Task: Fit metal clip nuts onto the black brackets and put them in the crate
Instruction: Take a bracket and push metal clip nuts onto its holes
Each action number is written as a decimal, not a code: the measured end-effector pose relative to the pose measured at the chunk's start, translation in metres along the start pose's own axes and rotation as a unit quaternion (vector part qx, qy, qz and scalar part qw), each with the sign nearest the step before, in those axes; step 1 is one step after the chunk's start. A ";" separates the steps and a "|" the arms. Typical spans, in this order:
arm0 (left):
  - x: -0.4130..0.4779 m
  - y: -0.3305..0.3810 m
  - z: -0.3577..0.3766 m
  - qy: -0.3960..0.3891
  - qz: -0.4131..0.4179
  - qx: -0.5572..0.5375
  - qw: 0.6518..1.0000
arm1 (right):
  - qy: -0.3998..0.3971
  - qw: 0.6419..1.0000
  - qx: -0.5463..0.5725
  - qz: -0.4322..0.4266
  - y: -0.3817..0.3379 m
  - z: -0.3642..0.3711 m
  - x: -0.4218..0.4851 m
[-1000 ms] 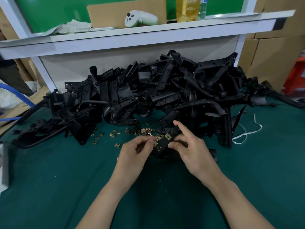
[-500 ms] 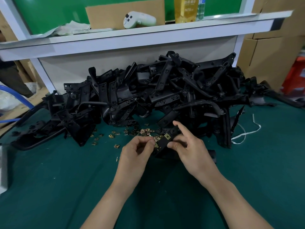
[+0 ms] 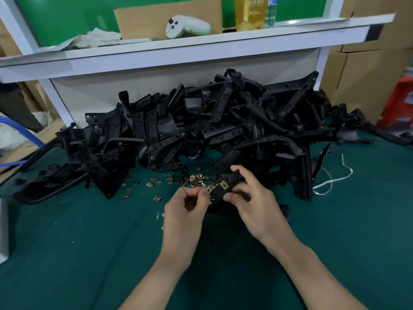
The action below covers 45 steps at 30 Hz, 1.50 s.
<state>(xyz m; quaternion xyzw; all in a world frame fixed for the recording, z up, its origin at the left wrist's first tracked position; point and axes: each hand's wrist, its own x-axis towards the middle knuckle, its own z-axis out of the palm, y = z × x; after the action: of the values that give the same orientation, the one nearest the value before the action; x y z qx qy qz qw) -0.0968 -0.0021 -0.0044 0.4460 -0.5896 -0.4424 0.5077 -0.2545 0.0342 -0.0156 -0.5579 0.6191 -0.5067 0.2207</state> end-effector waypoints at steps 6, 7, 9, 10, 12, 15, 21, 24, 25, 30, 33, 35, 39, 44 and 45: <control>-0.006 -0.002 0.005 -0.005 0.013 0.016 1.000 | 0.024 1.000 -0.020 -0.003 0.003 0.001 0.000; -0.006 -0.002 0.006 -0.009 0.011 0.015 1.000 | 0.026 0.999 -0.021 -0.001 0.004 0.000 0.000; -0.004 -0.001 0.006 -0.021 0.009 0.011 1.000 | 0.028 0.999 -0.021 0.005 0.005 -0.001 0.001; -0.003 0.000 0.006 -0.028 0.010 0.008 1.000 | 0.031 0.999 -0.020 0.006 0.004 -0.001 0.001; -0.001 0.000 0.004 -0.044 0.017 0.007 0.999 | 0.039 0.999 -0.011 0.003 0.003 -0.002 0.001; 0.001 -0.004 -0.002 -0.089 0.034 0.061 0.994 | 0.055 0.998 0.006 0.006 0.003 -0.004 0.002; 0.002 -0.012 -0.008 -0.101 0.106 0.193 0.970 | 0.050 0.999 0.018 0.009 0.003 -0.006 0.002; 0.002 -0.013 -0.009 -0.081 0.156 0.230 0.957 | 0.046 0.999 0.016 0.007 0.003 -0.004 0.002; 0.002 -0.013 -0.009 -0.074 0.172 0.241 0.952 | 0.046 0.999 0.017 0.007 0.003 -0.004 0.001; 0.002 -0.012 -0.009 -0.063 0.218 0.253 0.941 | 0.042 0.999 0.013 0.006 0.004 -0.003 0.001; 0.004 -0.013 -0.008 -0.055 0.239 0.257 0.935 | 0.039 0.999 0.013 0.004 0.004 -0.002 0.000; 0.006 -0.014 -0.008 -0.056 0.248 0.256 0.933 | 0.037 0.999 0.011 0.003 0.004 -0.002 0.000; 0.008 -0.016 -0.010 -0.063 0.266 0.256 0.927 | 0.028 1.000 0.011 0.001 0.003 -0.002 0.000; 0.005 -0.016 -0.010 -0.059 0.258 0.247 0.932 | 0.039 0.999 0.032 -0.016 -0.001 -0.003 -0.001; 0.004 -0.015 -0.009 -0.062 0.241 0.230 0.941 | 0.045 0.998 0.043 -0.021 -0.003 -0.003 -0.001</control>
<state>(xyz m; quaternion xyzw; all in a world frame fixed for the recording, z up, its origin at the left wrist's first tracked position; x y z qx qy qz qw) -0.0868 -0.0103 -0.0173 0.3668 -0.7954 -0.1859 0.4452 -0.2554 0.0363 -0.0122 -0.5376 0.5943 -0.5616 0.2059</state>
